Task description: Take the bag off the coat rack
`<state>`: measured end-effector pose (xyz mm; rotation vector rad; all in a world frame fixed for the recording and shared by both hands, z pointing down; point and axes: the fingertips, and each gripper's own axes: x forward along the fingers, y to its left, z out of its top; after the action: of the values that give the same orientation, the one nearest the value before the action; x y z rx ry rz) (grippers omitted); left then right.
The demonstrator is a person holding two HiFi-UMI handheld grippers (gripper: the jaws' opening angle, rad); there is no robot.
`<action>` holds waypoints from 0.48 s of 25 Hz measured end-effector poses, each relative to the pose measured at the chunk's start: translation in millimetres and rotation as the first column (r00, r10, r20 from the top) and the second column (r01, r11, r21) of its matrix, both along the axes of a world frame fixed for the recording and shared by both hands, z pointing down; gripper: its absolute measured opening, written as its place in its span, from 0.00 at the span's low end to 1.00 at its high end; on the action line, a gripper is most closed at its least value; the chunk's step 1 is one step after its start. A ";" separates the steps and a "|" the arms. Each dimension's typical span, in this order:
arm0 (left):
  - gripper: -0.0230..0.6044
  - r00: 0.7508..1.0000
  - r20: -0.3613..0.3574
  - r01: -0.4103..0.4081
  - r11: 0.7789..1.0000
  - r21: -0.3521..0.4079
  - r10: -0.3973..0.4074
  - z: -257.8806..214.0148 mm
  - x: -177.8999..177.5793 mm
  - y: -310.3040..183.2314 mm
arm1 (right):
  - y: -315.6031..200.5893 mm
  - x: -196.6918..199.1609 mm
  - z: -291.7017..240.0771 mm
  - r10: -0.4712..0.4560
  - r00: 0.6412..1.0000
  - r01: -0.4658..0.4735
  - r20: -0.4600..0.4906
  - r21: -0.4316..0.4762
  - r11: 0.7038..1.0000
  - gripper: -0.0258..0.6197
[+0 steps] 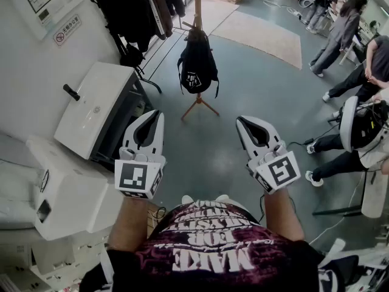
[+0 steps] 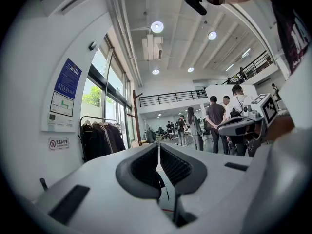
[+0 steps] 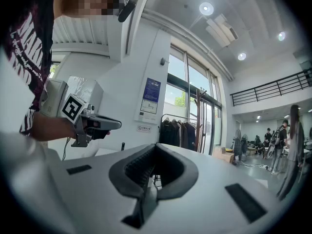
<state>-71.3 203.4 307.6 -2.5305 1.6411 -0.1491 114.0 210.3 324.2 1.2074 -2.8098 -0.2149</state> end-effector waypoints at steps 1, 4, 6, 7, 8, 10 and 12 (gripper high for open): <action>0.06 1.000 0.002 -0.003 1.000 -0.002 0.003 1.3 0.9 1.9 | 1.8 -1.1 1.9 0.000 1.000 0.000 -0.003 -0.005 1.000 0.05; 0.06 1.000 0.007 -0.011 1.000 -0.005 0.011 4.0 1.8 6.2 | 5.0 -4.2 5.8 0.002 1.000 -0.002 -0.006 -0.019 1.000 0.05; 0.06 1.000 0.012 -0.007 1.000 -0.001 0.007 4.0 -0.1 8.4 | 5.7 -4.8 6.1 0.011 1.000 -0.010 0.005 -0.027 1.000 0.05; 0.07 1.000 0.014 -0.005 1.000 0.002 0.005 3.8 -1.6 9.7 | 6.1 -4.7 6.3 0.016 1.000 -0.016 0.013 -0.032 0.999 0.05; 0.07 1.000 0.014 -0.005 1.000 0.003 0.005 4.1 -2.9 11.1 | 6.6 -4.8 6.9 0.022 1.000 -0.022 0.018 -0.037 0.999 0.05; 0.06 1.000 0.015 -0.026 1.000 -0.006 0.026 6.6 -2.8 13.8 | 7.7 -6.0 8.7 0.032 0.999 -0.031 0.023 -0.044 0.999 0.05; 0.07 0.998 0.006 -0.059 0.998 -0.010 0.059 9.0 -1.5 17.1 | 9.6 -8.4 10.7 0.037 0.999 -0.036 0.025 -0.048 0.998 0.05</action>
<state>-72.8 220.4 316.6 -2.5795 1.5657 -0.1587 105.6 219.9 334.9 1.2592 -2.7954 -0.1305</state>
